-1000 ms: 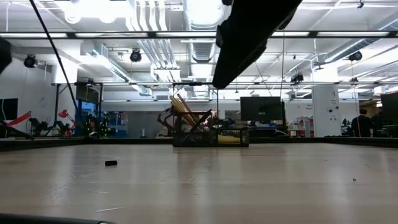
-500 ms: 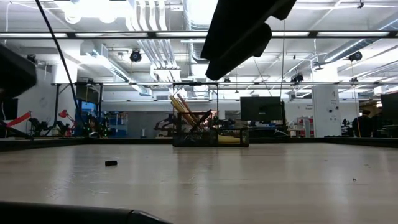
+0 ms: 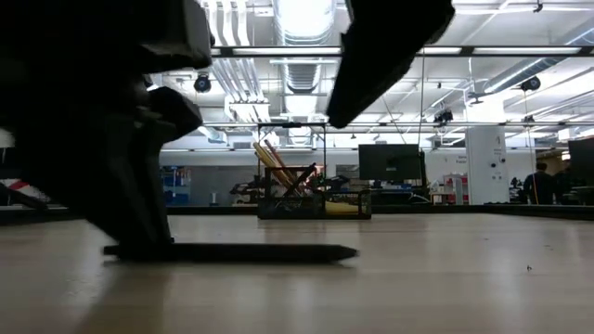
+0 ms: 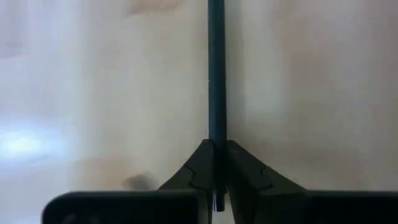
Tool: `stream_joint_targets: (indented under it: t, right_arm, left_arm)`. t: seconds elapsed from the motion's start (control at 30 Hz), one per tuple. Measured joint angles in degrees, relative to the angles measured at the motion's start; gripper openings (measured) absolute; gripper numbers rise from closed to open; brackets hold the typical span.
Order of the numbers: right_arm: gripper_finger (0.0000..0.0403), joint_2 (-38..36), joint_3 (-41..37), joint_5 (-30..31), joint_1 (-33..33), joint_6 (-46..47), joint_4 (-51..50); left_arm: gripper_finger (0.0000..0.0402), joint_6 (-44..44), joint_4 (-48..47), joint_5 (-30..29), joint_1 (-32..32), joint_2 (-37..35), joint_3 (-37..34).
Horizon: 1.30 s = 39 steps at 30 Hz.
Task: Pick and place office supplies into organizer
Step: Put the black pen into the desk organizer
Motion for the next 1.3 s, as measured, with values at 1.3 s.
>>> stream_joint_targets:
  t: [1.3]
  right_arm:
    - [0.0219,-6.3,-7.8,23.1,2.4,31.7,-24.9]
  left_arm:
    - [0.0000,112.2,-12.4,-37.7,51.1,-11.1,21.8]
